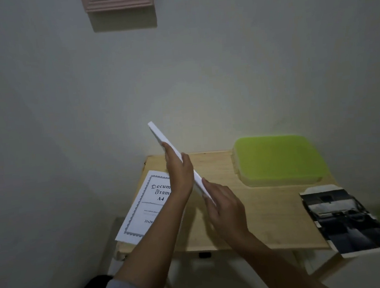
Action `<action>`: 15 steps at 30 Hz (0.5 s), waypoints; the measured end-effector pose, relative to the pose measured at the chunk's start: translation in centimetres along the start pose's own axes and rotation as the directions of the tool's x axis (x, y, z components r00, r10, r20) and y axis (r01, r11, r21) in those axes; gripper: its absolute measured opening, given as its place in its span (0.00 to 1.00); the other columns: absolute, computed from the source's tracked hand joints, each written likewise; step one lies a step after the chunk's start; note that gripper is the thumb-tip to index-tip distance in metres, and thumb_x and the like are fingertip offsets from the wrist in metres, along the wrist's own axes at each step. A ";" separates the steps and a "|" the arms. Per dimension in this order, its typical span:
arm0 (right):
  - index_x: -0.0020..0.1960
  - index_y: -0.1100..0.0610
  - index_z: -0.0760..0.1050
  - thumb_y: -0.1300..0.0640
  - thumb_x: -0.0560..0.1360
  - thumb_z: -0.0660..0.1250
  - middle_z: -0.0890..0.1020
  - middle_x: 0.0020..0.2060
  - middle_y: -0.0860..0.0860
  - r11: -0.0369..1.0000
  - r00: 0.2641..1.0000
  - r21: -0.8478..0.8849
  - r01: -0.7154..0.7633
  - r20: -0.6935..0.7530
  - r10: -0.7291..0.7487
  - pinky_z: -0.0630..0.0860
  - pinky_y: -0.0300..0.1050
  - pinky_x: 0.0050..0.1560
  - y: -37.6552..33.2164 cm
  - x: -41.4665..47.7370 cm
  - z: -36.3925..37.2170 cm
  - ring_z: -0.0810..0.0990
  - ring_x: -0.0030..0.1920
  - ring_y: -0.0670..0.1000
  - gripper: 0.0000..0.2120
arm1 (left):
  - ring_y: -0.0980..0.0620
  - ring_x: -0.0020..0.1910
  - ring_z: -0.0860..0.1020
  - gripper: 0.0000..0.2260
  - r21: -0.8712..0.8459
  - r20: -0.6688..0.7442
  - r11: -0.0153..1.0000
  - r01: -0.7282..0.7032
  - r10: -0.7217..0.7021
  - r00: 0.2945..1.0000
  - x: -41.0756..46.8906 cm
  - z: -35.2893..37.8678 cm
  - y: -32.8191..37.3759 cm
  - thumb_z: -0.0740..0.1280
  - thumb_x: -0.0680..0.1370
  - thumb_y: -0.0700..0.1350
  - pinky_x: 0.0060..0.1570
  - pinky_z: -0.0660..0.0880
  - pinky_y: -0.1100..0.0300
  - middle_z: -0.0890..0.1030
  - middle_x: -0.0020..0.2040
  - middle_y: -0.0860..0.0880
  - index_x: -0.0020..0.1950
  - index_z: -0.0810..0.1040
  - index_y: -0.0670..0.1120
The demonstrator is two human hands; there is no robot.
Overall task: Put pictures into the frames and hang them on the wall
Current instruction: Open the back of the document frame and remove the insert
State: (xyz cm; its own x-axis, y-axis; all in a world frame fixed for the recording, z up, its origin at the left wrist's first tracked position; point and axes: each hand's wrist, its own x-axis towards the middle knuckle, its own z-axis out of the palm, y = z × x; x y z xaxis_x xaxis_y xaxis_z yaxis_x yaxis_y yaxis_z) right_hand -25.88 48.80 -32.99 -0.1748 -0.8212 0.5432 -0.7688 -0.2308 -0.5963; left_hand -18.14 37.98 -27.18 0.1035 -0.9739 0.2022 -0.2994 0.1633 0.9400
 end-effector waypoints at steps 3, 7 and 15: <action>0.64 0.54 0.73 0.53 0.76 0.57 0.80 0.57 0.49 0.992 0.999 0.126 0.011 0.040 -0.016 0.71 0.37 0.54 -1.6 0.1 2.2 0.74 0.56 0.44 0.18 | 0.43 0.55 0.76 0.27 -0.084 -0.069 0.993 0.081 -0.087 0.994 1.6 -2.5 -1.9 0.54 0.81 0.41 0.49 0.75 0.55 0.67 0.70 0.39 0.76 0.44 0.49; 0.63 0.55 0.75 0.56 0.78 0.59 0.78 0.57 0.46 0.956 0.978 0.291 -0.039 0.206 -0.022 0.69 0.34 0.58 -3.4 -0.2 4.7 0.73 0.57 0.42 0.15 | 0.46 0.70 0.66 0.24 -0.230 -0.145 0.963 0.139 -0.175 0.974 3.3 -5.8 -4.1 0.53 0.82 0.41 0.68 0.64 0.55 0.59 0.75 0.45 0.77 0.50 0.47; 0.67 0.57 0.69 0.59 0.78 0.60 0.73 0.65 0.52 0.843 0.866 0.255 -0.473 0.312 0.391 0.66 0.35 0.60 2.3 2.4 6.4 0.72 0.64 0.50 0.17 | 0.50 0.62 0.75 0.22 -0.374 -0.043 0.887 0.270 -0.307 0.951 5.1 -10.8 -9.7 0.57 0.79 0.38 0.59 0.75 0.55 0.71 0.69 0.49 0.74 0.61 0.46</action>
State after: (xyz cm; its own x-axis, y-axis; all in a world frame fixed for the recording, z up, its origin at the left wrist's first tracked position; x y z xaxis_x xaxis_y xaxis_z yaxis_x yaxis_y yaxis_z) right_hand -24.14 42.91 -36.88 -0.2603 -0.9641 0.0523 -0.4090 0.0610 -0.9105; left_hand -4.46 33.15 -32.25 0.2312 -0.9692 -0.0848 0.1168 -0.0589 0.9914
